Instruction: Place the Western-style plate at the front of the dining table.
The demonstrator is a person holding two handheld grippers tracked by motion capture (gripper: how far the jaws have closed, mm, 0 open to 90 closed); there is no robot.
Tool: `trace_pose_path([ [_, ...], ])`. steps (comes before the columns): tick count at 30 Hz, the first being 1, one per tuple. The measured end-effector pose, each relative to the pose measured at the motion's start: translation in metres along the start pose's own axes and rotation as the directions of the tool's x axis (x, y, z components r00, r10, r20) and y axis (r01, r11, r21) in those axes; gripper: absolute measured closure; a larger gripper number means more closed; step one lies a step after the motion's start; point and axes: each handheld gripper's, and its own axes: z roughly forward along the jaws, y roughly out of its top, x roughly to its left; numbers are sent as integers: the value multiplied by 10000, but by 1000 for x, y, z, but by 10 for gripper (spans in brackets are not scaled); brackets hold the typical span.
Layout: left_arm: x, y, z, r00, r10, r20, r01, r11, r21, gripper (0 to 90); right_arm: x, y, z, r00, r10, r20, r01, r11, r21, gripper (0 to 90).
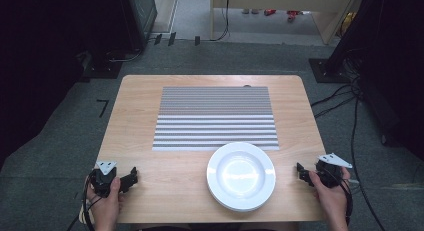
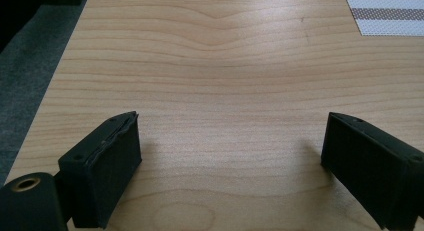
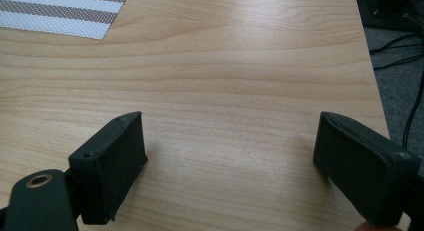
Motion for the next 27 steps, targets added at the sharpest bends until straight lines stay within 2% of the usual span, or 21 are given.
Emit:
trace_pose_path([
  [4,-3,1,-2,9998,138,118,-140,9997,197,88,1,0,0,10000,64,62,-64,10000,2,131],
  [7,-10,3,-5,9991,161,402,-160,9999,-35,88,1,0,0,9996,259,140,-259,9997,-46,138],
  [12,-19,5,-6,9984,312,467,-303,9994,-194,88,-2,0,-1,9988,478,79,-477,9988,-125,144],
  [16,-23,6,-8,9977,272,623,-255,9993,-282,88,-6,0,-3,9967,803,79,-802,9967,-160,147],
  [19,-30,9,-12,9949,73,1002,-31,9991,-421,88,-5,0,-7,9946,1038,-21,-1038,9942,-272,147],
  [27,-47,11,-15,9896,319,1401,-243,9981,-562,88,2,4,-14,9957,925,-75,-928,9942,-545,146],
])
